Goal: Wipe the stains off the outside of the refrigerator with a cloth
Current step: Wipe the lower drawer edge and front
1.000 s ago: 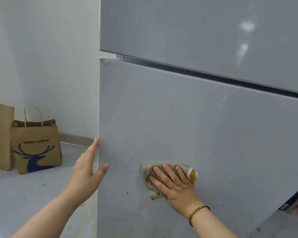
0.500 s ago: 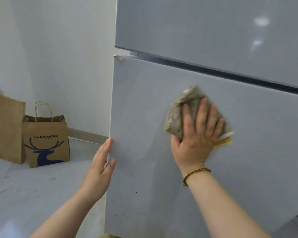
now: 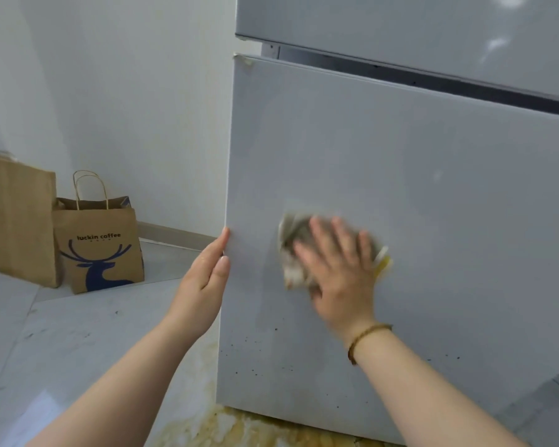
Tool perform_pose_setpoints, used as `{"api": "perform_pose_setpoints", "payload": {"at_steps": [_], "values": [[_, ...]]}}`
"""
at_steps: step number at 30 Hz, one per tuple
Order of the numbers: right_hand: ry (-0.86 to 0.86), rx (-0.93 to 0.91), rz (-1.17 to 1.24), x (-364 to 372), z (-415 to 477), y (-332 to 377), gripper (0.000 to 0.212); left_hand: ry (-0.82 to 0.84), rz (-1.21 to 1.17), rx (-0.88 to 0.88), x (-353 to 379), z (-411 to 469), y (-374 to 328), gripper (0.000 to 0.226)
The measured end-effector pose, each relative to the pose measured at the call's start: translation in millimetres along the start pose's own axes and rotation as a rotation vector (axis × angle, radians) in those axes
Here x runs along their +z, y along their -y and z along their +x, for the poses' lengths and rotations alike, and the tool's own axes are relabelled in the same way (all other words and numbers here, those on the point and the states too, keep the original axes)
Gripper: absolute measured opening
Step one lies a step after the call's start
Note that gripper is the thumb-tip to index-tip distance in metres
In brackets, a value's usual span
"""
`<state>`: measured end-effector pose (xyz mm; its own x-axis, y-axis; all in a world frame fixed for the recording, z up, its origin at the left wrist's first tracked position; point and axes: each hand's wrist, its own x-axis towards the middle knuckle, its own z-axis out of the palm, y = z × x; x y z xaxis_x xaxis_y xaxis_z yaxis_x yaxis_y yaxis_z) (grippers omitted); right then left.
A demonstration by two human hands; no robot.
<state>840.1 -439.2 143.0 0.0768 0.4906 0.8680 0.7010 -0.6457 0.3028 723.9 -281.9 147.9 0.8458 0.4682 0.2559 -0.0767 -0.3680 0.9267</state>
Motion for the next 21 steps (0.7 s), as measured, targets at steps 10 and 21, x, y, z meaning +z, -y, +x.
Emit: {"api": "perform_pose_setpoints", "payload": {"at_steps": [10,21], "values": [[0.029,-0.019,-0.137,49,-10,60,0.039,-0.029,0.109,0.107,-8,4,8,0.039],[0.192,-0.356,-0.121,18,-63,-1,0.042,-0.130,0.838,0.309,31,-15,40,0.057]]}}
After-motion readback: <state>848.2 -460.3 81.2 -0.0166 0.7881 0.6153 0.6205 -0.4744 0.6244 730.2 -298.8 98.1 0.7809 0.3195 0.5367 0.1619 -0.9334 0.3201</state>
